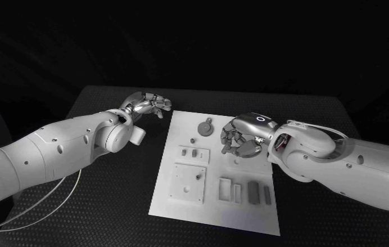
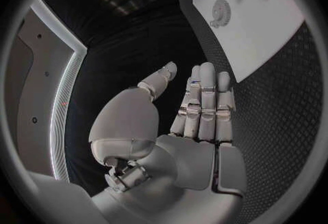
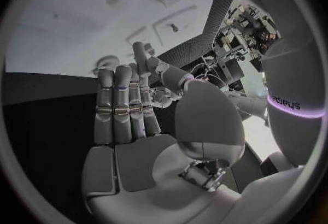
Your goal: Assemble the parts on the task board
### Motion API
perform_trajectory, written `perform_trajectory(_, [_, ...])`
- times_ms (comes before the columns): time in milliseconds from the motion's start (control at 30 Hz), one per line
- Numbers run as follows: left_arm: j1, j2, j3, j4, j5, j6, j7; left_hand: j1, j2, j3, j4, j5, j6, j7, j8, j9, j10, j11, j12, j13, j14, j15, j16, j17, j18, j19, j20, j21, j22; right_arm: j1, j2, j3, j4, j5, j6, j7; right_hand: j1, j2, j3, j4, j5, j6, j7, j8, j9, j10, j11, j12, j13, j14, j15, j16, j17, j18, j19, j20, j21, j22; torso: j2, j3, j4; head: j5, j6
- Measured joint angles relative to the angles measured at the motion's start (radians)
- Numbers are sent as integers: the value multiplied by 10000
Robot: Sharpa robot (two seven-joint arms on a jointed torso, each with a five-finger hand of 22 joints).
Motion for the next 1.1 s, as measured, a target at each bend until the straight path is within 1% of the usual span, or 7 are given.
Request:
perform_trajectory(133, [0,47,0,-20,0,0,1,0,0,0,0,0,0,0,0,0,-25,22,0,0,0,0,0,10,0,0,0,0,-1,-12,621,1,6,215,-61,125,0,0,-1,0,-6,-2,1,-1,11,-1,0,-2,1,1,2,0,10,0,0,1,0,0,0,0,-18,79,1])
perform_trajectory(267, [0,94,0,-64,0,0,7,0,0,0,0,0,0,0,0,0,-41,37,0,0,0,0,0,10,0,0,0,0,-1,-200,1235,3,-128,289,-105,191,1,-1,-1,-1,-6,-4,3,-2,15,-2,0,-30,1,2,4,0,10,0,0,2,0,0,-5,1,-21,124,0])
perform_trajectory(433, [0,117,1,-102,3,1,8,0,0,0,0,0,0,0,0,1,-42,37,0,0,0,0,0,9,0,0,0,0,8,-515,1873,-186,-286,296,-112,291,1,-1,-2,-1,-5,-14,12,-3,16,-3,0,4,1,13,17,0,19,0,14,18,-1,0,-7,4,-18,185,0])
perform_trajectory(567, [2,135,1,-114,4,1,7,0,0,0,0,0,0,0,0,1,-42,37,0,0,0,0,0,9,1,0,0,0,8,-752,2301,-200,-443,244,-78,323,1,-1,-3,-2,42,-15,14,-3,30,-4,0,6,1,13,19,0,20,0,14,19,-1,0,-6,0,-1,254,13])
perform_trajectory(800, [2,180,0,-104,4,1,5,0,0,0,0,0,0,0,0,-8,-41,36,0,0,0,0,0,17,0,0,0,0,6,-1129,2822,-301,-591,58,15,370,2,-2,-14,-13,42,-17,15,-26,31,-6,1,6,2,4,30,0,20,-1,13,20,-1,-2,1,-2,-6,377,-51])
perform_trajectory(933, [2,197,0,-100,4,4,3,0,0,0,0,0,0,0,0,-8,-42,36,0,0,0,0,0,17,0,0,0,0,6,-1206,2968,-454,-723,-98,100,383,2,-2,-15,-13,42,-18,16,-27,44,-7,1,6,4,3,31,0,30,0,13,21,-1,-2,1,-1,-11,403,-101])
perform_trajectory(1100, [2,203,0,-98,4,8,2,0,0,0,0,0,0,0,0,-8,-41,35,0,0,0,0,0,17,0,0,0,0,14,-1236,3008,-504,-870,-303,204,383,3,-2,-15,-13,42,-19,17,-29,44,-23,15,5,5,1,34,0,30,-1,12,22,-2,-3,1,-1,-7,421,-166])
